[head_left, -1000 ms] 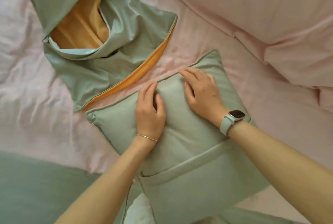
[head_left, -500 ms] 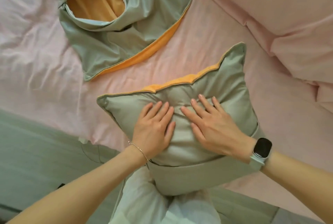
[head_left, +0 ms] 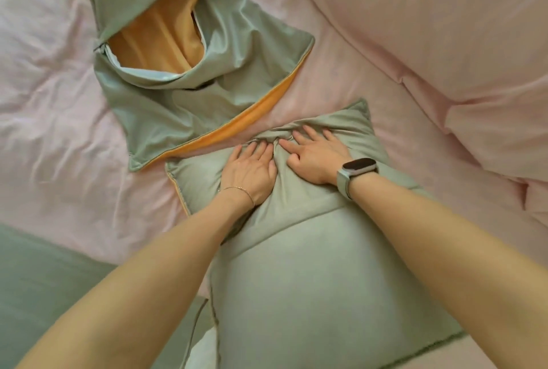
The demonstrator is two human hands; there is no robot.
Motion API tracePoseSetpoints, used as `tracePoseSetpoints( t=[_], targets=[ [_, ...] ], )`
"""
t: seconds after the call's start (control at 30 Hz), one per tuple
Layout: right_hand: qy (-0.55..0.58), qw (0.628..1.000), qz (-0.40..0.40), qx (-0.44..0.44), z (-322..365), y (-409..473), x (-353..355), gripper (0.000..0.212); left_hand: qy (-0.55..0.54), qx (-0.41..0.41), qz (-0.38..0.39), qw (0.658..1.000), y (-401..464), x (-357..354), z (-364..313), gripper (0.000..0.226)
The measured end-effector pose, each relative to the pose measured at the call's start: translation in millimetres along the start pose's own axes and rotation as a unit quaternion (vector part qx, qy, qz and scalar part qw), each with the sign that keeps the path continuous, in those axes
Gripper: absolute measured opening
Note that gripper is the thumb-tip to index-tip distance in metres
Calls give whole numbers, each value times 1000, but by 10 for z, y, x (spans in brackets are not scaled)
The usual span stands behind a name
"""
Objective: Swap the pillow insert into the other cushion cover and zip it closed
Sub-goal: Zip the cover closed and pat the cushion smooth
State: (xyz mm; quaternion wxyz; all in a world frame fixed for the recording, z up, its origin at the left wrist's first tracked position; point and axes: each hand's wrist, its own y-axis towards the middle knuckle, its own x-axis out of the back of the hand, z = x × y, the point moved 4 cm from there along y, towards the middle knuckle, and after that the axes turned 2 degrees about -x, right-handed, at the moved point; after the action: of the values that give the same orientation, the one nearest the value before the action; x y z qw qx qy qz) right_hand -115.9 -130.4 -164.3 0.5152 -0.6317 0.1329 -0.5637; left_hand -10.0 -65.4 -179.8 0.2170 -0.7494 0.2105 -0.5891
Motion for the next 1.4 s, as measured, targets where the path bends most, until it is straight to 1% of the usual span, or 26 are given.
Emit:
tracePoseSetpoints(
  t=[0.03, 0.07, 0.1, 0.17, 0.2, 0.23, 0.3, 0.33, 0.4, 0.43, 0.5, 0.57, 0.6, 0.63, 0.67, 0.73, 0.77, 0.8, 0.9, 1.0, 1.07, 1.17, 1.23, 1.3, 1.33, 1.4],
  targets=[
    [7, 1000, 9, 7, 17, -44, 69, 51, -22, -4, -13, 1000, -34, 104, 2, 62],
    [15, 1000, -1, 12, 30, -132, 112, 51, -50, -4, -37, 998, -112, 194, 16, 68],
    [23, 999, -35, 14, 37, -249, 140, 50, -78, -1, -75, 994, -212, 268, 39, 69],
    [16, 983, -178, 29, 64, -586, 153, 50, -106, -5, -168, 980, -465, 392, 50, 60],
    [5, 972, -230, 43, 96, -766, 107, 52, -95, -11, -215, 972, -625, 400, 20, 53],
    [-4, 966, -250, 58, 121, -926, 20, 56, -75, -19, -253, 964, -786, 376, -31, 47],
    [-9, 971, -230, 69, 167, -1162, -197, 61, -39, -55, -309, 949, -1072, 314, -195, 31],
    [-3, 972, -225, 72, 186, -1262, -272, 60, -30, -69, -331, 941, -1196, 303, -277, 23],
    [13, 973, -219, 77, 191, -1443, -354, 55, -38, -65, -346, 935, -1391, 268, -374, 17],
    [9, 974, -209, 82, 166, -1521, -425, 53, -44, -65, -329, 941, -1475, 224, -409, 19],
    [-19, 979, -180, 91, 136, -1640, -519, 55, -41, -91, -286, 953, -1611, 97, -462, 27],
    [-44, 990, -99, 88, 153, -1594, -589, 65, -22, -119, -214, 969, -1596, -90, -426, 35],
    [-47, 994, -60, 79, 177, -1491, -622, 70, -5, -118, -167, 979, -1520, -190, -373, 39],
    [-42, 996, -32, 66, 198, -1340, -649, 71, 6, -107, -121, 987, -1409, -268, -304, 42],
    [-49, 997, -16, 56, 217, -1156, -673, 66, 11, -96, -72, 993, -1278, -306, -239, 46],
    [-67, 996, -14, 49, 239, -787, -630, 57, 16, -78, 17, 997, -989, -319, -153, 62],
    [-71, 996, -15, 47, 219, -629, -607, 56, 28, -73, 32, 996, -859, -319, -124, 70],
    [-74, 996, -11, 40, 192, -509, -573, 56, 38, -64, 35, 997, -744, -323, -98, 72],
    [-75, 997, -3, 20, 122, -276, -448, 57, 30, -33, 27, 999, -467, -281, -50, 51],
    [-50, 999, -5, 7, 67, -54, -209, 55, -14, -10, 56, 998, -234, -129, 24, 49],
    [-21, 1000, -12, 19, 52, 25, -1, 53, -63, 5, 58, 996, -140, 28, 84, 48],
    [32, 995, -79, 46, 49, -132, 206, 46, -115, 0, -11, 993, -283, 233, 115, 45],
    [60, 986, -151, 45, 57, -368, 192, 36, -110, -31, -77, 990, -513, 231, 81, 45],
    [70, 957, -269, 88, 147, -691, 102, 18, -106, -74, -169, 977, -828, 186, -15, 46],
    [84, 937, -321, 107, 179, -873, 68, 13, -100, -101, -213, 967, -964, 160, -70, 43],
    [136, 894, -417, 94, 128, -1233, 22, 14, -78, -150, -285, 943, -1107, 172, -191, 38]
  ],
)
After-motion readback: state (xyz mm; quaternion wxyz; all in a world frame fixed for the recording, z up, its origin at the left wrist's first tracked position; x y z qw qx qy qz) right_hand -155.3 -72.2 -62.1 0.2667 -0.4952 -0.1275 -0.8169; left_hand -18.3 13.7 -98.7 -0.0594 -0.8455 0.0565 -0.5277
